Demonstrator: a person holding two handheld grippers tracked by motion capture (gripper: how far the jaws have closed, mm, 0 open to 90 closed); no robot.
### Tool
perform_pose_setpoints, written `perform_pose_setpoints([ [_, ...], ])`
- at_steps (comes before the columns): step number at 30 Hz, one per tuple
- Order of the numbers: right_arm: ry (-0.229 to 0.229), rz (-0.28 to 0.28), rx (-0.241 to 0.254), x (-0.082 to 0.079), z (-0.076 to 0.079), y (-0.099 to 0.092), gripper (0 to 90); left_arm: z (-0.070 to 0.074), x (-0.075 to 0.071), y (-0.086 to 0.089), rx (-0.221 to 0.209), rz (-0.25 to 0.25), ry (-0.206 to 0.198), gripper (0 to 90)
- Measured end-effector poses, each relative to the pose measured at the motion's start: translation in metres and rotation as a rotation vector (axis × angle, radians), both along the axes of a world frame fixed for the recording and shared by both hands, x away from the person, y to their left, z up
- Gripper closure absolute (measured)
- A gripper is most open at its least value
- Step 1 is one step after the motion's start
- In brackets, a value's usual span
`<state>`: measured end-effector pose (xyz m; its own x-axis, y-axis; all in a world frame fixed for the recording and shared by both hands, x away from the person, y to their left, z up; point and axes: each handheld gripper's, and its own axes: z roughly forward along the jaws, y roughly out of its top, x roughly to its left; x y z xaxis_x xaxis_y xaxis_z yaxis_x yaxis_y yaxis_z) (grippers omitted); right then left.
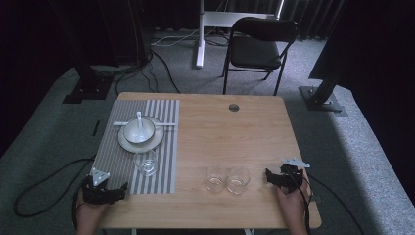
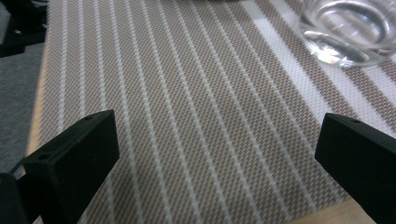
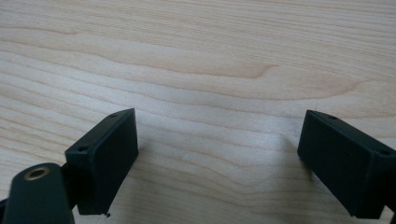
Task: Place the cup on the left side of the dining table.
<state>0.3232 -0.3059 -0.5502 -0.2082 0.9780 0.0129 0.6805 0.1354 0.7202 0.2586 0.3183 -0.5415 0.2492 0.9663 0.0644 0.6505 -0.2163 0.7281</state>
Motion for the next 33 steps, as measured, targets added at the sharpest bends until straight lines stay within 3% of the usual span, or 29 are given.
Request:
perform_pose_setpoints([
  [18,0.000,0.000,0.000,0.000,0.000,0.000,11.8,0.002,-0.023,0.031,-0.008,0.177,-0.008,0.3],
  [33,0.001,-0.010,0.001,0.000,0.000,0.000,11.9,-0.002,-0.018,0.035,0.027,0.214,-0.011,0.3],
])
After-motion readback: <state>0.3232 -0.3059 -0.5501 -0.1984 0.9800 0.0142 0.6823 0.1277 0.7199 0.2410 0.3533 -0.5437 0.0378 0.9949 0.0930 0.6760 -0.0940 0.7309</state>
